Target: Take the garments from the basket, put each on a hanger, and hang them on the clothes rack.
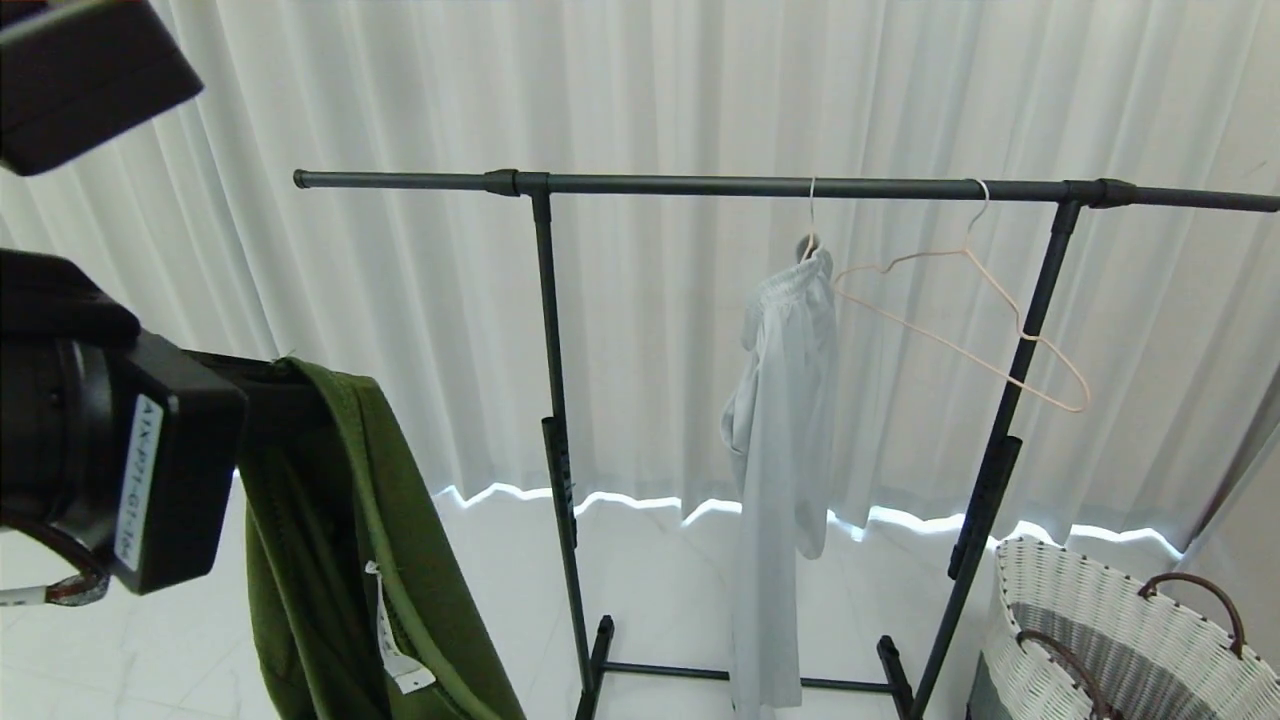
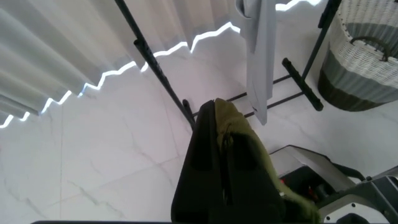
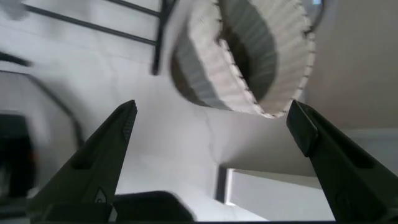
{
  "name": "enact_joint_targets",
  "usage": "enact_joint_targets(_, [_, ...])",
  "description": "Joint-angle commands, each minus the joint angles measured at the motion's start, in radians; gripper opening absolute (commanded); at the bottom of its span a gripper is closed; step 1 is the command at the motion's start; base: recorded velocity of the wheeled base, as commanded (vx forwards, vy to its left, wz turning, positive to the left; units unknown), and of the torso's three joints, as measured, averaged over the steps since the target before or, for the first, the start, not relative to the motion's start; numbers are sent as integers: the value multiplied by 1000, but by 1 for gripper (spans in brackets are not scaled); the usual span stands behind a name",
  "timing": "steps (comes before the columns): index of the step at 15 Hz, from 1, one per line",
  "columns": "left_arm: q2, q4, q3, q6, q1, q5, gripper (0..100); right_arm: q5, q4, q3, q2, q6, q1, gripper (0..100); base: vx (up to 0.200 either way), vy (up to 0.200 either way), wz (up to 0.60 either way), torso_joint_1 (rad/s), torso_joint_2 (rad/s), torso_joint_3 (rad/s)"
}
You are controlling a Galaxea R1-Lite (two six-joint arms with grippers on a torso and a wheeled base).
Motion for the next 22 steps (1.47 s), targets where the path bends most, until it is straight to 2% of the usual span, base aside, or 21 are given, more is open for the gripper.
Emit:
enact_joint_targets(1, [7, -1, 1, 0, 0, 1, 0, 6, 5, 0, -49, 8, -1, 100, 0, 0, 0, 413, -461, -237])
enact_joint_targets(9, [2, 1, 2, -3, 0, 1, 0, 8, 10, 0, -27, 12, -2, 100, 0, 0, 0, 296, -511, -247])
enact_joint_targets(12, [4, 1, 2, -5, 0, 1, 0, 8, 14, 0, 5, 37, -2, 100, 0, 0, 0, 277, -533, -253])
enact_joint_targets(15, [0, -1, 11, -5, 0, 1, 0, 8, 14, 0, 5, 37, -5, 100, 0, 0, 0, 93, -172, -79])
enact_joint_targets(19, [-3, -2, 31, -5, 6, 1, 0, 12, 13, 0, -90, 34, -7, 100, 0, 0, 0, 0, 0, 0])
enact_joint_targets(22, [-9, -21, 51, -5, 12, 1, 0, 49, 65, -164, -67, 39, -53, 100, 0, 0, 0, 0, 0, 0])
